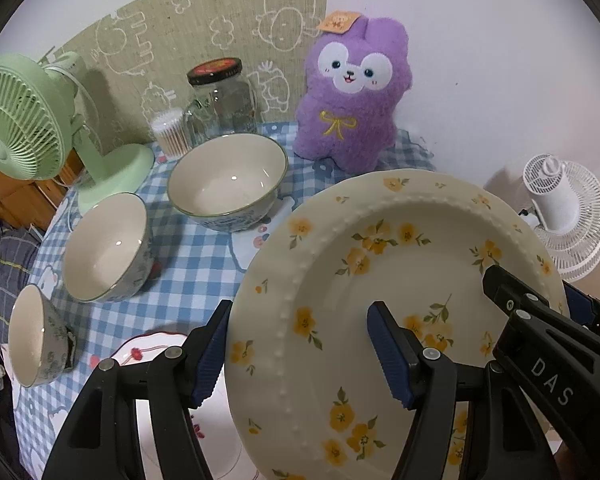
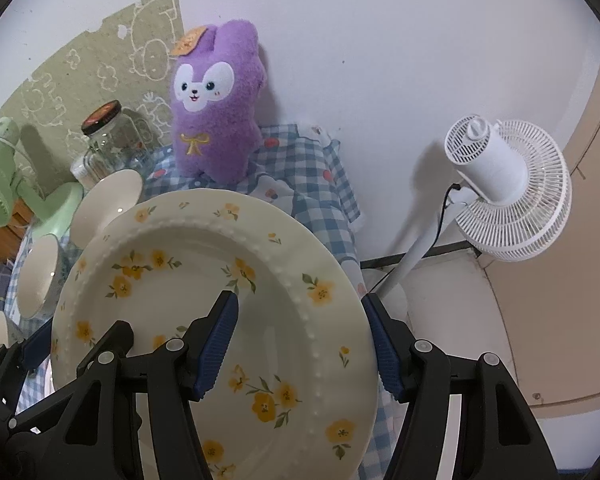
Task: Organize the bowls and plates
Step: 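Lift the dotted-rim plate with both grippers and carry it toward the first plate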
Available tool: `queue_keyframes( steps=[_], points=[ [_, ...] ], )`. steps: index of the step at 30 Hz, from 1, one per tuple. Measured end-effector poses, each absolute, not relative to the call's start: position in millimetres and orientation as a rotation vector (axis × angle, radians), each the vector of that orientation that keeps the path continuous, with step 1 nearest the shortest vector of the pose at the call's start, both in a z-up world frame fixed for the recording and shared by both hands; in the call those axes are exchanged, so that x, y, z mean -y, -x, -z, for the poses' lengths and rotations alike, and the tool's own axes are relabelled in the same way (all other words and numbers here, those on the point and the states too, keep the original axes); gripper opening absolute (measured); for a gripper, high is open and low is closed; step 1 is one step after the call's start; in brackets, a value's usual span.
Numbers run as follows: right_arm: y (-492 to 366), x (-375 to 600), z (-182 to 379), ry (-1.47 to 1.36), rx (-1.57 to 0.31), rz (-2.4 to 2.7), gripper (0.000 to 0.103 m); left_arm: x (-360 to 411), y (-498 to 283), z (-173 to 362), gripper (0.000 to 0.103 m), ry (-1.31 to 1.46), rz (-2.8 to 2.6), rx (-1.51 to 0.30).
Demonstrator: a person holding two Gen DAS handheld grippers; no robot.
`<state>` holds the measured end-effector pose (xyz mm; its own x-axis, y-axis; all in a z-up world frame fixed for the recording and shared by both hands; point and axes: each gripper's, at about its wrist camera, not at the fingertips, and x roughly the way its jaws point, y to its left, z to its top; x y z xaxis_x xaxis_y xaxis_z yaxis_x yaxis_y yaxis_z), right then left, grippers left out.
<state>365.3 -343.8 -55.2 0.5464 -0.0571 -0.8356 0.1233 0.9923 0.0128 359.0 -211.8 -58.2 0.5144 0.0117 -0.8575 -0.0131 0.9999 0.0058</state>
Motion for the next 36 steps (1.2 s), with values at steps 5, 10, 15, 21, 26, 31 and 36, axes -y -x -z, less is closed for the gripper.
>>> queue_keyframes(
  steps=[5, 10, 15, 21, 26, 31, 36],
  points=[
    [-345, 337, 45, -0.074, -0.977, 0.116, 0.066, 207, -343, 46, 0.067, -0.010, -0.007, -1.016],
    [-323, 331, 39, -0.078, -0.967, 0.126, 0.066, 202, -324, 40, 0.067, -0.016, 0.000, -1.009],
    [-301, 322, 38, -0.081, -0.964, 0.135, 0.066, 194, -304, 36, 0.067, -0.011, -0.004, -1.007],
    [-273, 313, 42, -0.083, -0.972, 0.149, 0.067, 186, -280, 37, 0.067, -0.024, 0.006, -1.010],
    [-251, 310, 45, -0.087, -0.975, 0.174, 0.067, 182, -259, 42, 0.067, -0.035, 0.019, -1.013],
    [-231, 308, 50, -0.090, -0.982, 0.191, 0.066, 180, -241, 47, 0.067, -0.044, 0.037, -1.018],
    [-212, 305, 57, -0.097, -0.987, 0.207, 0.066, 178, -226, 51, 0.067, -0.053, 0.051, -1.028]
  ],
)
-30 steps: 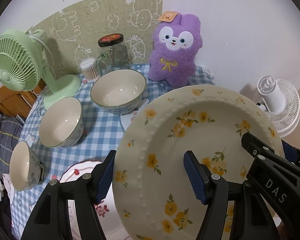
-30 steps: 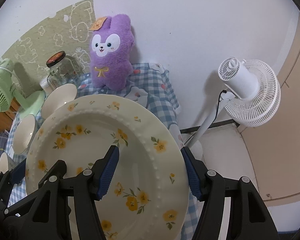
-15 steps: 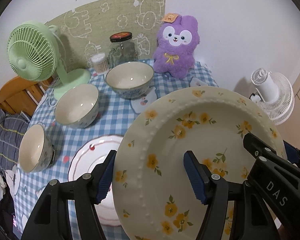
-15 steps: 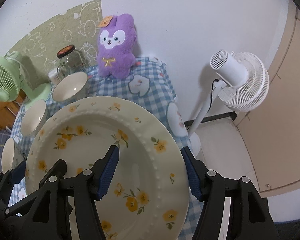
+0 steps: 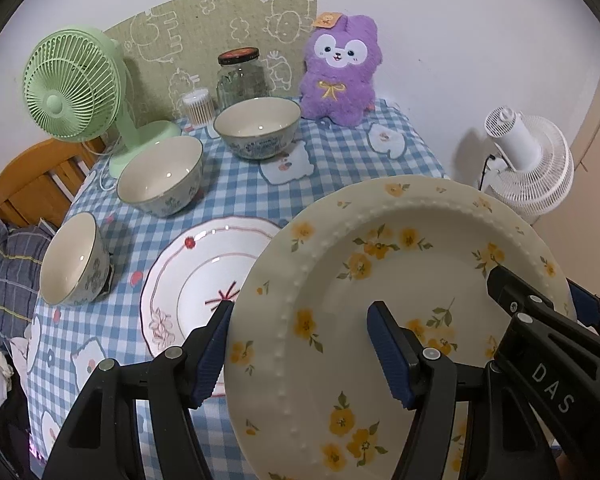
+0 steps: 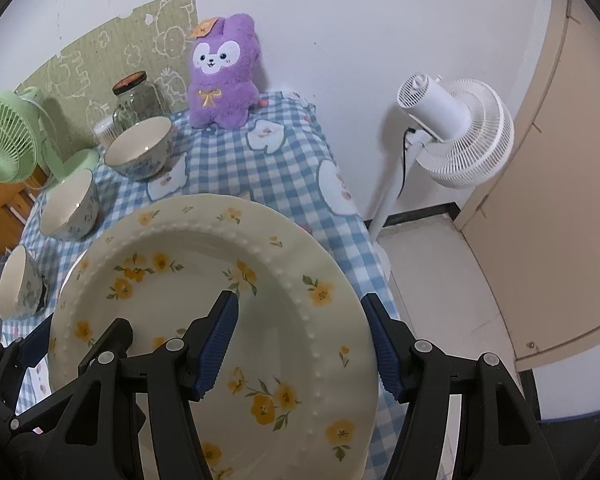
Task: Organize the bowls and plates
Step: 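Lift the dotted-rim plate with both grippers and carry it toward the first plate, then lower the dotted-rim plate onto the large cream floral plate with both grippers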
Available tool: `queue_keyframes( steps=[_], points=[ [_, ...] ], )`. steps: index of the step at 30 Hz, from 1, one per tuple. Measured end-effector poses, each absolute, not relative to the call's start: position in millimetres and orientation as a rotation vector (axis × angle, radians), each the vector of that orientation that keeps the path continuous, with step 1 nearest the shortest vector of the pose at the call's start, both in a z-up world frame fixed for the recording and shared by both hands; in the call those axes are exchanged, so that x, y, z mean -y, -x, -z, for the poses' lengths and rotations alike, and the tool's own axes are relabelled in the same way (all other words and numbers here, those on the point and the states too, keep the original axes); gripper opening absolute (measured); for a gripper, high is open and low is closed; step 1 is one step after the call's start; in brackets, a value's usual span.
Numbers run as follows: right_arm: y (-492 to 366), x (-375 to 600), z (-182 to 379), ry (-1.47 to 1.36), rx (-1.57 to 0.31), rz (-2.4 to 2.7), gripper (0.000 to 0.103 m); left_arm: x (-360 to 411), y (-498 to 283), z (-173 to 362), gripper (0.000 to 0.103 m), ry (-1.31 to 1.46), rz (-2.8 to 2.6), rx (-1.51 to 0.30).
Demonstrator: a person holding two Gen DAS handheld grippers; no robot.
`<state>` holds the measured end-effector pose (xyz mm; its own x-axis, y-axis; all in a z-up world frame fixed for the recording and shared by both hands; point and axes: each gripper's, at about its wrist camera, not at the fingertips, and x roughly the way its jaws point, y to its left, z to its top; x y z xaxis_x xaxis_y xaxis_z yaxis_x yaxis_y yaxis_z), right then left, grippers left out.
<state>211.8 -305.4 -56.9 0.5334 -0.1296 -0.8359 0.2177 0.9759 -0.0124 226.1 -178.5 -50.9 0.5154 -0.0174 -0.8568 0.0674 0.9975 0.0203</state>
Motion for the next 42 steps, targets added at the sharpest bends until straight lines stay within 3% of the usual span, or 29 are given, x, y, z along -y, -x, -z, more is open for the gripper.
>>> queue_keyframes(
  steps=[42],
  points=[
    [-150, 321, 138, -0.148, -1.130, 0.292, 0.066, 194, -162, 118, 0.067, -0.146, 0.098, -1.119]
  ],
)
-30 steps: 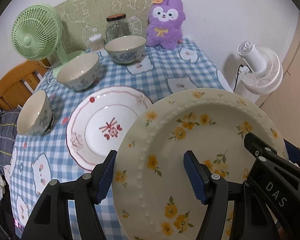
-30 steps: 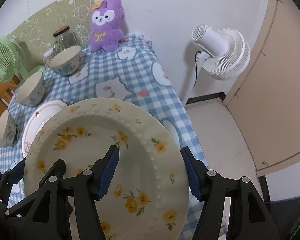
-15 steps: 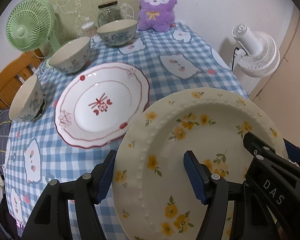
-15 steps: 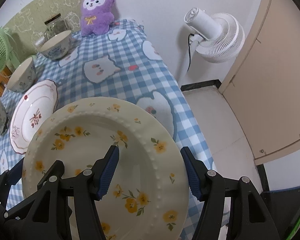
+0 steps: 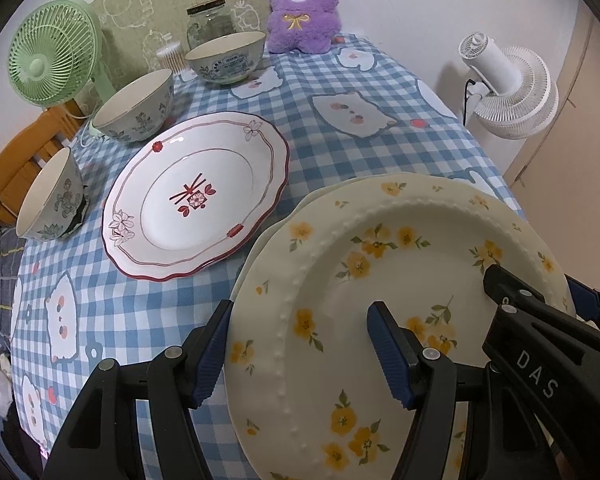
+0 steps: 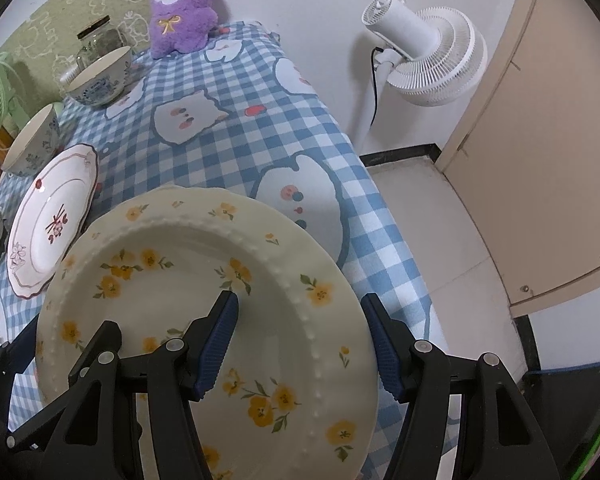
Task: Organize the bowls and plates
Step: 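Lower the dotted-rim plate onto the large cream floral plate with both grippers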
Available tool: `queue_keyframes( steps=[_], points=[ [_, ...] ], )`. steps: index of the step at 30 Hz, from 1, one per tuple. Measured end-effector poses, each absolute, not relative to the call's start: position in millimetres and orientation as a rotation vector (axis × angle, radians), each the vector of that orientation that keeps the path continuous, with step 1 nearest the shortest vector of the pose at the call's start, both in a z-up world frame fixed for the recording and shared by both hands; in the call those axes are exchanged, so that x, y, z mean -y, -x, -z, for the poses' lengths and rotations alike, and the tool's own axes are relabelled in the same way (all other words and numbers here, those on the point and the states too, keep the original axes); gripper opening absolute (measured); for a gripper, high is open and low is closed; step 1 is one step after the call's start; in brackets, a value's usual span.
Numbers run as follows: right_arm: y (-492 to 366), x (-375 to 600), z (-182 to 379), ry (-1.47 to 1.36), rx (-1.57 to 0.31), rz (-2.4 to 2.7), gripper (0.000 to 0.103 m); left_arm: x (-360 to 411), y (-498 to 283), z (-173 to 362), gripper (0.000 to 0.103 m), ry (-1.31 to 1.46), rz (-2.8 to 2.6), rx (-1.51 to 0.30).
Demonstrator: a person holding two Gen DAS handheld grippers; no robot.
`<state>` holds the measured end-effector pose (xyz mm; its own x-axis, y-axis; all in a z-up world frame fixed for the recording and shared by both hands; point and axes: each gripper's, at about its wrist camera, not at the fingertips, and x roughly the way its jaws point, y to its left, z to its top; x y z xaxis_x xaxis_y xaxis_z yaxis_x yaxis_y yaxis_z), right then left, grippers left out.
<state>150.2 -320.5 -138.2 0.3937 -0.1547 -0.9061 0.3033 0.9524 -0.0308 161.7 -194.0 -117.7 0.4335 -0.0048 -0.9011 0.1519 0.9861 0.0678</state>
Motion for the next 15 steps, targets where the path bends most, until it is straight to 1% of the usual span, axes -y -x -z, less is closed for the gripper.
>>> queue_keyframes(
  steps=[15],
  points=[
    [-150.8, 330.2, 145.0, -0.175, -1.131, 0.281, 0.066, 204.4, -160.1, 123.1, 0.068, -0.164, 0.060, -1.114]
  ],
)
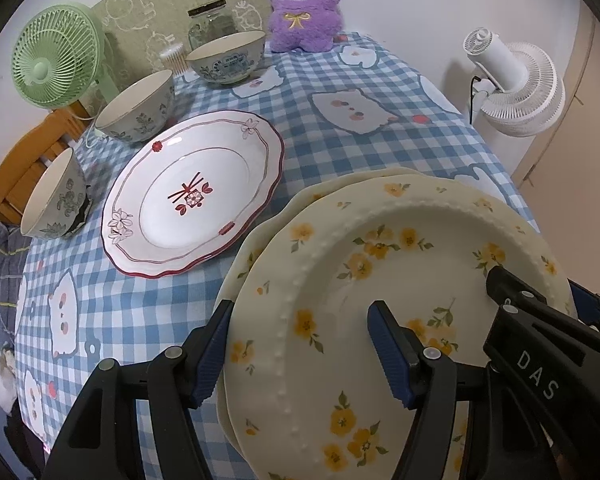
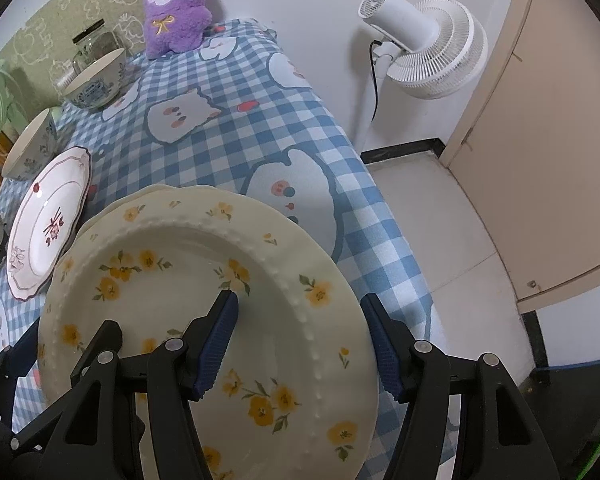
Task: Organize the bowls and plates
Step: 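Lower the dotted-rim plate onto the large cream floral plate with both grippers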
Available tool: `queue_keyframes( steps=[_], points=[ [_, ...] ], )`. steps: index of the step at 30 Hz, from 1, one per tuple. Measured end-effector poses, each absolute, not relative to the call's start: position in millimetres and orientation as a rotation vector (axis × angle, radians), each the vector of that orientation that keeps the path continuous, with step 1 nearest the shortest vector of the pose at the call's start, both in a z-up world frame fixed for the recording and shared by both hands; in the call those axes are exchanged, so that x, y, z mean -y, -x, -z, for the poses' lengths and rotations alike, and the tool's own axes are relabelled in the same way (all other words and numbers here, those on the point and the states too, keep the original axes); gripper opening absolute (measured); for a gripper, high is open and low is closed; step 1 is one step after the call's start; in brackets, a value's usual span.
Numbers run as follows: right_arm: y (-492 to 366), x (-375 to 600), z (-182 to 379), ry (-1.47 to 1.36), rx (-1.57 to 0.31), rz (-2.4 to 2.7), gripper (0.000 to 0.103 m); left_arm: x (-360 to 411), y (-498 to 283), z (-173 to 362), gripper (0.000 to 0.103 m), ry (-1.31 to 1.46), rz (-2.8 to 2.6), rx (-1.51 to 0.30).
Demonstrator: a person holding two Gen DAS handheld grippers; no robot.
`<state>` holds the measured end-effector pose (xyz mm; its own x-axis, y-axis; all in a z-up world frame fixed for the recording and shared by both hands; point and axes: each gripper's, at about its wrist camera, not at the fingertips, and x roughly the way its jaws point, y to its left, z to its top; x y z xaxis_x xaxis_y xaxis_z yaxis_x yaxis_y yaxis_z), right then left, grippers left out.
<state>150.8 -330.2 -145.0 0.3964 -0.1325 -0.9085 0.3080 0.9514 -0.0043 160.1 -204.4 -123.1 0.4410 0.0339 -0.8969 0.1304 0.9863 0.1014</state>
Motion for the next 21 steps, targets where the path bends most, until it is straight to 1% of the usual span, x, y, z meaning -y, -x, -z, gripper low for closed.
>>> queue_keyframes(
  steps=[10, 12, 13, 18, 19, 21],
  points=[
    [-150.2, 332.1, 147.3, -0.188, -1.127, 0.256, 0.066, 207.5, -157.8, 125.5, 0.072, -0.172, 0.044, -1.095],
    [-150.3, 330.0, 147.3, -0.177, -1.124, 0.248, 0.066, 207.6, -157.9, 125.8, 0.077, -0.170, 0.048, -1.099],
    [-149.7, 330.1, 147.4, -0.177, -1.122, 0.245, 0.066, 208.6, -158.3, 126.9, 0.082, -0.169, 0.063, -1.111],
    [-149.6, 330.6, 147.7, -0.176, -1.122, 0.240, 0.066, 209.8, -157.6, 127.1, 0.085, -0.178, 0.066, -1.112],
    [-149.2, 331.1, 147.7, -0.178, -1.122, 0.240, 0.066, 210.2, -157.7, 127.4, 0.087, -0.178, 0.068, -1.116],
    [-149.4, 331.0, 147.8, -0.180, -1.122, 0.237, 0.066, 211.2, -157.6, 127.6, 0.088, -0.185, 0.076, -1.121]
  ],
)
